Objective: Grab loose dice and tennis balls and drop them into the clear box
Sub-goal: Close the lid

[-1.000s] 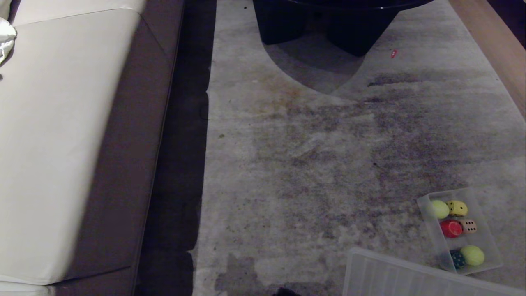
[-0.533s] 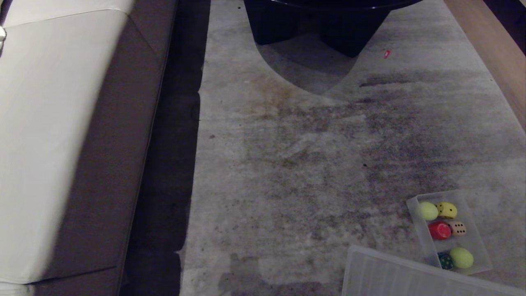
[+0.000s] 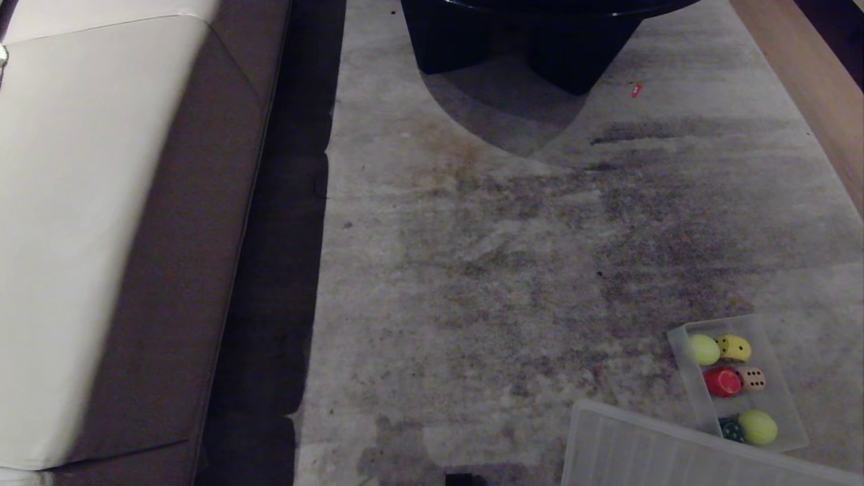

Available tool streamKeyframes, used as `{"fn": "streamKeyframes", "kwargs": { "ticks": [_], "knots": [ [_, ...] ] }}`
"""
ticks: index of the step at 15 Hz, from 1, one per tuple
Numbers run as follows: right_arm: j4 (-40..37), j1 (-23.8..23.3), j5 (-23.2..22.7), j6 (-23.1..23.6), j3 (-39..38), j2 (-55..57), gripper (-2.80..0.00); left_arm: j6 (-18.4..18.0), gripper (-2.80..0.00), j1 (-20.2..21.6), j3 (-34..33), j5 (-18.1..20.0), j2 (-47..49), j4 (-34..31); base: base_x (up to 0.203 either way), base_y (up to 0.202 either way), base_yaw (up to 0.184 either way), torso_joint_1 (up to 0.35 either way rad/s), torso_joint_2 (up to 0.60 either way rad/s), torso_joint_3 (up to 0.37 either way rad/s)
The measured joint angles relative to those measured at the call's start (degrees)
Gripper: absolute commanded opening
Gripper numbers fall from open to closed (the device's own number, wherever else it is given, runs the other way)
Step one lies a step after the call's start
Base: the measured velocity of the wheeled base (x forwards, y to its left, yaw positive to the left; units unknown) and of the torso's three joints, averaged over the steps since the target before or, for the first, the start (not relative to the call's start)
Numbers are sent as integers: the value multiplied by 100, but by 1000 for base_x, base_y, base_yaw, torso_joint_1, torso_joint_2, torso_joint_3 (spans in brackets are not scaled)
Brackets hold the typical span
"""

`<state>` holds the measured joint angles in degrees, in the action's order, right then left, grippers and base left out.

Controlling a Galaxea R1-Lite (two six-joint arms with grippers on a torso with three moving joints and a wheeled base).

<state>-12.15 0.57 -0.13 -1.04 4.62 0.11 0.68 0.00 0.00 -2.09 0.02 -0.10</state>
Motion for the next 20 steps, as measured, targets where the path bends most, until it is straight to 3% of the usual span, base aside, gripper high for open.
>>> {"fn": "streamKeyframes", "kwargs": {
  "ticks": [5, 13, 16, 20],
  "knots": [
    [0, 0, -2, 1, 1, 0, -280, 8, -280, 0, 0, 0, 0, -1, -149, 0, -1, 4, 1, 4],
    [-1, 0, -4, 2, 1, 0, -280, 8, -280, 0, 0, 0, 0, 0, 0, 0, 0, 0, 0, 0],
    [-26, -28, 160, -98, 60, 26, -280, 9, -280, 0, 0, 0, 0, 0, 0, 0, 0, 0, 0, 0],
    [-41, -41, 507, -569, 499, 686, -280, 8, -280, 0, 0, 0, 0, 0, 0, 0, 0, 0, 0, 0]
  ]
}}
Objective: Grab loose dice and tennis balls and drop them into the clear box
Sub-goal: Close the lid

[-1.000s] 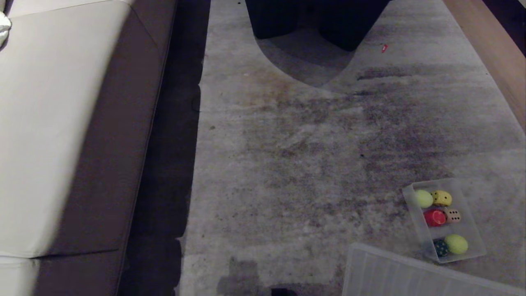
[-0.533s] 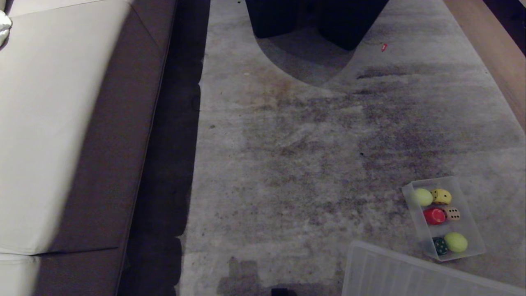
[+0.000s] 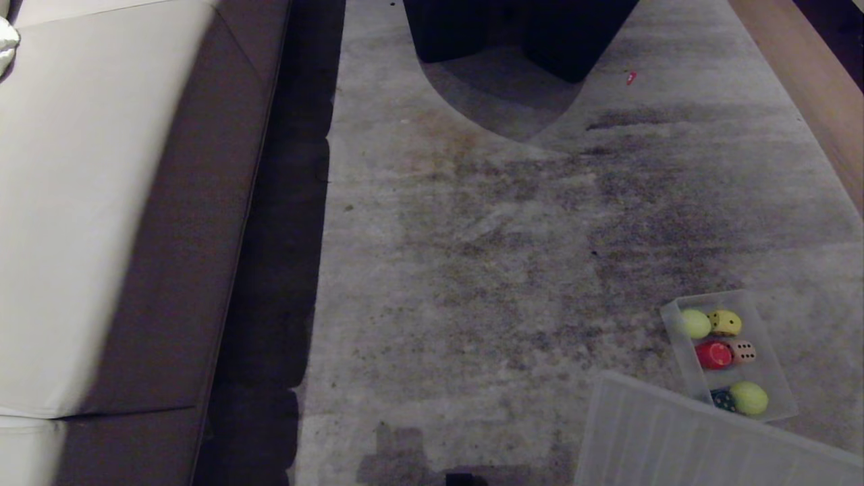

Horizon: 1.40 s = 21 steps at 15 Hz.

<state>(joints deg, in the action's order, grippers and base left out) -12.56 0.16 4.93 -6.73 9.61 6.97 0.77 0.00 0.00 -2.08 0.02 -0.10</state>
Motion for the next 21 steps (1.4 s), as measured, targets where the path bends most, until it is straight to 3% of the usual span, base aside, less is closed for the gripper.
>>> {"fn": "streamKeyframes", "kwargs": {
  "ticks": [3, 6, 12, 17, 21],
  "knots": [
    [305, -2, 77, -415, 555, 1102, -280, -2, -280, 0, 0, 0, 0, 0, 0, 0, 0, 0, 0, 0],
    [1179, -60, 159, -920, 775, 2595, -280, 0, -280, 0, 0, 0, 0, -1, 0, 0, 0, 0, 0, 0],
    [4031, -556, 320, -1956, 1026, 6077, -280, 0, -280, 0, 0, -1, 0, 0, 0, 0, 0, 0, 0, 0],
    [6097, -1359, 245, -3301, 1446, 8318, -280, 0, -280, 0, 0, 0, 0, 0, 0, 0, 0, 0, 0, 0],
    [6428, -1864, -154, -4168, 1619, 9223, -280, 0, -280, 0, 0, 2, 0, 0, 0, 0, 0, 0, 0, 0]
  ]
}}
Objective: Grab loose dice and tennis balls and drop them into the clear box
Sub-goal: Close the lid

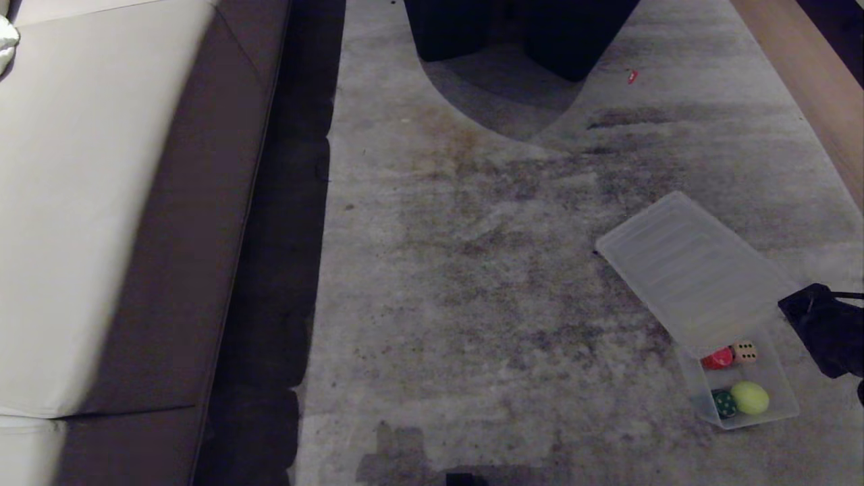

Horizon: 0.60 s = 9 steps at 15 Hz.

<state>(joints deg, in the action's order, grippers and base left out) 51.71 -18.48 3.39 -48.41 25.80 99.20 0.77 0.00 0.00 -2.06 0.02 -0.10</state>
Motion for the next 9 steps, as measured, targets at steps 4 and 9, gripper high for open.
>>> {"fn": "streamKeyframes", "kwargs": {
  "ticks": [4, 9],
  "knots": [
    [27, -750, -1011, -156, 43, 527, -280, -2, -280, 0, 0, -2, 0, 0, 0, 0, 0, 0, 0, 0],
    [401, -1893, -2398, 184, 151, 1319, -280, -2, -280, 0, 0, -5, 0, 0, 0, 0, 0, 0, 0, 0]
  ]
}}
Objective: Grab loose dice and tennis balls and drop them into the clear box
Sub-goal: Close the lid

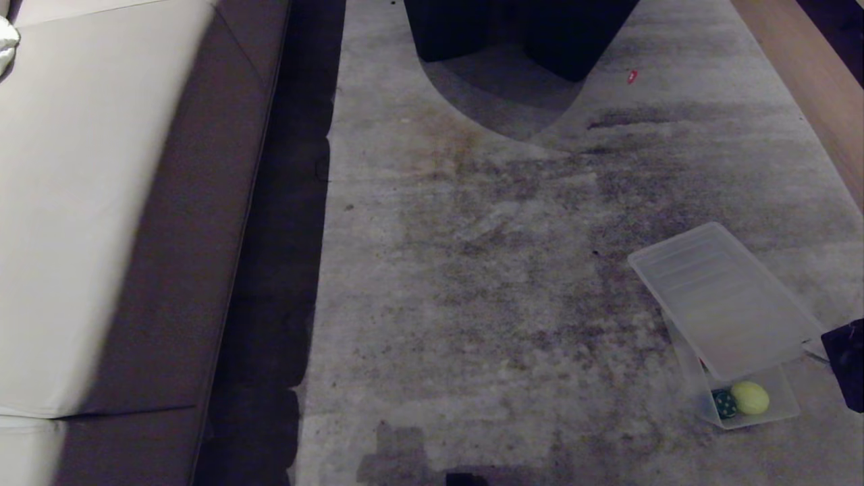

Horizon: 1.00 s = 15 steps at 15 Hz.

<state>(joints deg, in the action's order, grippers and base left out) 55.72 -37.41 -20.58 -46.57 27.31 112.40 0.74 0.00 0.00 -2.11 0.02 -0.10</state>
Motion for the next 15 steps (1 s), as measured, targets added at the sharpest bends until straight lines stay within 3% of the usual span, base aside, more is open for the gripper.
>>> {"fn": "streamKeyframes", "kwargs": {
  "ticks": [3, 7, 10, 15],
  "knots": [
    [317, -343, -418, 750, 63, 518, -280, 0, -280, 0, 0, 2, 0, 0, 0, 0, 0, 0, 0, 0],
    [878, -776, -764, 1336, 214, 1279, -280, 0, -280, 0, 0, 2, 0, 0, 0, 0, 0, 0, 0, 0],
    [930, -1155, -1021, 1199, 456, 1678, -280, 2, -280, 0, 0, 5, 0, 0, 0, 0, 0, 0, 0, 0],
    [929, -1286, -1350, 848, 645, 2268, -280, 0, -280, 0, 0, 2, 0, 0, 0, 0, 0, 0, 0, 0]
  ]
}}
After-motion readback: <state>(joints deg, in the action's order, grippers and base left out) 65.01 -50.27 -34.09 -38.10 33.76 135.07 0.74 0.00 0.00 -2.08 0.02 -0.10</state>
